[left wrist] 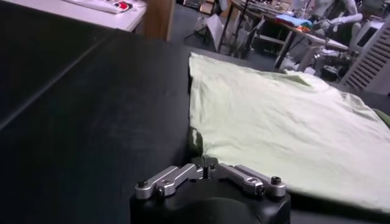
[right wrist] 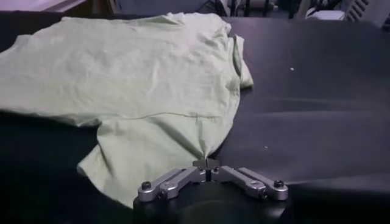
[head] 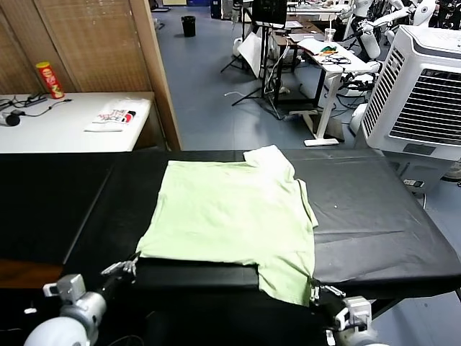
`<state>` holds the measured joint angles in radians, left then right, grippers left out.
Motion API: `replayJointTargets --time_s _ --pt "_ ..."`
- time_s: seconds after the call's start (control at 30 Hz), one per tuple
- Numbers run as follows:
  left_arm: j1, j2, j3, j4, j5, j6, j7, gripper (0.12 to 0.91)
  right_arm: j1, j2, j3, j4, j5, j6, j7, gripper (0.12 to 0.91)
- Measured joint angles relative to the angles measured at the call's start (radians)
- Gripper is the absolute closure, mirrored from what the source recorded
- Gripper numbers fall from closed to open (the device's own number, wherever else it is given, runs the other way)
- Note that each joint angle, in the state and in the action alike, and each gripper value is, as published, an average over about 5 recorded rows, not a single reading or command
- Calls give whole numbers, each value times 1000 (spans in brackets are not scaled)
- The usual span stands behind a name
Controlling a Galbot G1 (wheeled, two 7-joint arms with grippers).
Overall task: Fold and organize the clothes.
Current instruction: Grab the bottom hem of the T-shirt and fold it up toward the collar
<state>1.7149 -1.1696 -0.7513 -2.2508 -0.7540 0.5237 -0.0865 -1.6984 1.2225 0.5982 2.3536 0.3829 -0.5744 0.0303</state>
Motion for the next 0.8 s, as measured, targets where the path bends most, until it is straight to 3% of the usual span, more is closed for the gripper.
replayJointTargets --time_s 0.17,0.37,0.57,0.8 --pt "-26 -24 1 -13 6 -56 11 905 137 -60 -7 -126 27 76 -27 903" --pt "-131 -54 27 48 55 -87 14 905 310 -109 -50 -285 36 161 -43 903" --pt "-232 -61 55 138 109 -111 14 905 442 -117 -112 -436 14 232 -51 903" --pt "-331 -56 96 253 179 -137 19 905 555 -117 -169 -586 -6 263 -71 903"
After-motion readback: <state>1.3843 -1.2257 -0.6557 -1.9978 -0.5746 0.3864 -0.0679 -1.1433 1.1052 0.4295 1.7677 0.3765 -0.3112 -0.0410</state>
